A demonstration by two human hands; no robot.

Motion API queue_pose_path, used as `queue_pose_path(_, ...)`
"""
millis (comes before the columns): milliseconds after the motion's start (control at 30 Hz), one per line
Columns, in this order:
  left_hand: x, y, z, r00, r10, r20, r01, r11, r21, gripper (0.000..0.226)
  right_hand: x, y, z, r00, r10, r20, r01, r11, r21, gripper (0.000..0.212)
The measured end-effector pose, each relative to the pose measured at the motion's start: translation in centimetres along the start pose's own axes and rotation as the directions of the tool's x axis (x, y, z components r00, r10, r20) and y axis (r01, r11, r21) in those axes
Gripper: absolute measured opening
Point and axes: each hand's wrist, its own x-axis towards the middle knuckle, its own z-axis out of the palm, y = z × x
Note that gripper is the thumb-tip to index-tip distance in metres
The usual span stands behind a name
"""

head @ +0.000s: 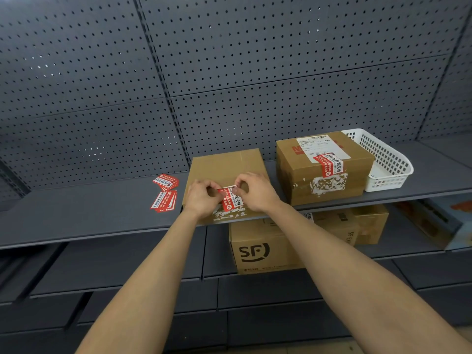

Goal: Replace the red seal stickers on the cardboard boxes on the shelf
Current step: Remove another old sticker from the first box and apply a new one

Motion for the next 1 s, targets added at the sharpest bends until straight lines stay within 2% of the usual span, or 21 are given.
queue_pose_path(300, -0.5, 0.2, -0.1, 1.0, -0.002, 0.015, 0.001, 0.998, 0.057, 0.019, -0.4, -0.3, -0.7, 0.998, 0.055, 0.028, -0.057, 0.997, 0.059, 0.031)
queue_pose_path(367, -0.7, 0.3, -0.1, 1.0, -0.002, 0.02, 0.001, 0.998, 0.066, 0.019, -0.4, -0.4, -0.8, 0.999, 0.031, 0.044, -0.033, 0.999, 0.04, 0.036)
queue_pose_path(533, -0.4, -0.1, -0.3, 0.998, -0.013, 0.057, 0.011, 0.999, 0.035, 0.019, -0.5, -0.4, -0.9, 0.999, -0.003, 0.037, 0.002, 1.0, 0.031, 0.015)
queue_pose_path(767, -0.1, -0.4, -0.9, 0.992, -0.022, 0.124, 0.028, 0.998, -0.053, 0.003, -0.5, -0.6, -1.0, 0.999, 0.022, 0.05, -0.023, 1.0, 0.019, 0.014)
queue_pose_path(1000, -0.1, -0.4, -1.3, 0.986, -0.029, 0.166, 0.04, 0.997, -0.064, 0.004, -0.6, -0.7, -1.1, 0.999, 0.03, 0.034, -0.03, 1.0, 0.005, 0.012)
